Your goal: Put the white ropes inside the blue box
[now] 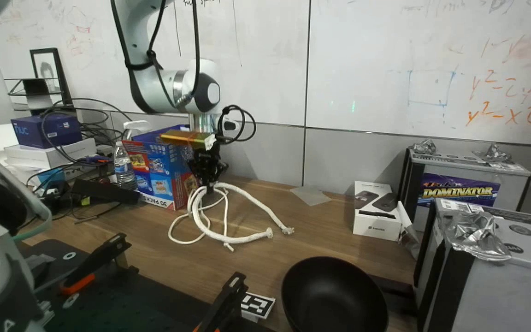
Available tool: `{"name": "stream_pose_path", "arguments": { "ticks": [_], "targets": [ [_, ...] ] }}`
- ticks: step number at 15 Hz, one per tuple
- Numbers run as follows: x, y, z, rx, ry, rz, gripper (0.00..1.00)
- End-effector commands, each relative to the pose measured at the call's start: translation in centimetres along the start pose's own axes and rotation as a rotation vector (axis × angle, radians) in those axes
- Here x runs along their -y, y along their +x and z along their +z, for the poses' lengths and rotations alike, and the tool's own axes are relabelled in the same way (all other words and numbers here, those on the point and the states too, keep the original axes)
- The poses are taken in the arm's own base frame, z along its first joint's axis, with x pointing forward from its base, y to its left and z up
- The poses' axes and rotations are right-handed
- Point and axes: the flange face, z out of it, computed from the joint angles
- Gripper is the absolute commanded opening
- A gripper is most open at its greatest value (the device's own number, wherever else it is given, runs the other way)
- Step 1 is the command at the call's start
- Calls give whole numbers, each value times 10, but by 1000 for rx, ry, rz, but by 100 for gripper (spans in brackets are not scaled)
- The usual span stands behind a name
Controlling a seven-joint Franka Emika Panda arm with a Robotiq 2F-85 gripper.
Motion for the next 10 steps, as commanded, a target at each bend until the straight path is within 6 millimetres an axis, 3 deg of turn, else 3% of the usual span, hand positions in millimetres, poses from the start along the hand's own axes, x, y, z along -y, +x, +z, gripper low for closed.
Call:
{"name": "stream_pose_path", "arguments": {
  "ticks": [1, 5, 10],
  "targets": [
    [7, 24, -89, -76, 22, 59, 3],
    [19, 43, -191, -254, 23, 136, 2],
    [48, 36, -302, -492, -43, 191, 2]
  ]
}}
